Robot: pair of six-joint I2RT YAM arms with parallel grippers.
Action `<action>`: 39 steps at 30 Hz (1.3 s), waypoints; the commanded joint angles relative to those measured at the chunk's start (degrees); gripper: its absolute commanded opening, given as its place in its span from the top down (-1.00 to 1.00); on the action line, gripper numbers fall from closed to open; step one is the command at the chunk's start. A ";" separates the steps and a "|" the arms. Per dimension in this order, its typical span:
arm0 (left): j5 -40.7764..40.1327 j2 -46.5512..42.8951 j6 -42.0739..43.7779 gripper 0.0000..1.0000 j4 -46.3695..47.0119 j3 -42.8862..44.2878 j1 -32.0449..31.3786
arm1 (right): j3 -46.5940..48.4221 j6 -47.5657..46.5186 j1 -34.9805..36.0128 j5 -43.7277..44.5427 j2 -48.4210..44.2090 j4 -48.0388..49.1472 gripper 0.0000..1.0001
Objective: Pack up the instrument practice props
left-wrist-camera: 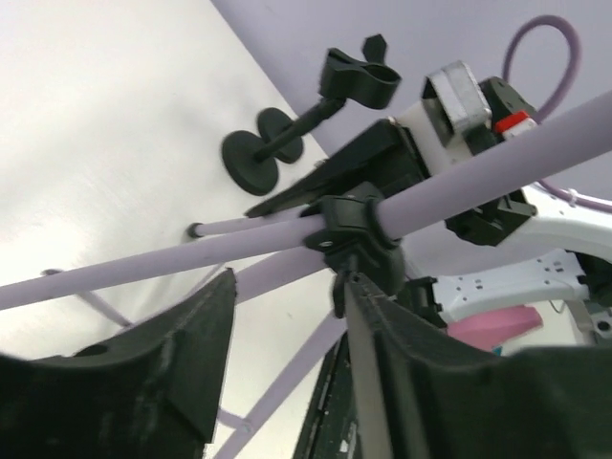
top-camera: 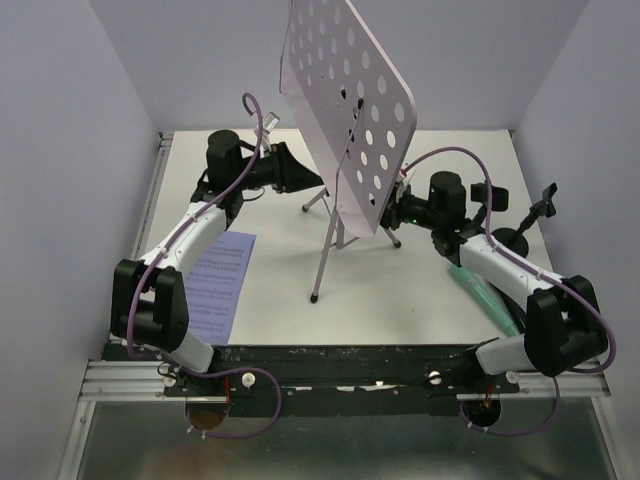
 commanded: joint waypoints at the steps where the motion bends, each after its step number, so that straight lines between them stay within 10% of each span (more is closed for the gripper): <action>1: -2.17 -0.20 1.79 -0.27 -3.11 1.15 2.70 | -2.28 3.72 -0.10 1.05 3.75 -14.12 1.00; 4: -2.00 0.59 2.84 -0.53 -3.37 2.47 2.44 | -2.28 3.63 -0.10 0.88 3.84 -14.12 1.00; 39: -14.82 5.16 12.24 -0.46 -16.29 2.57 -1.51 | -2.11 3.81 -0.10 1.76 4.72 -13.50 1.00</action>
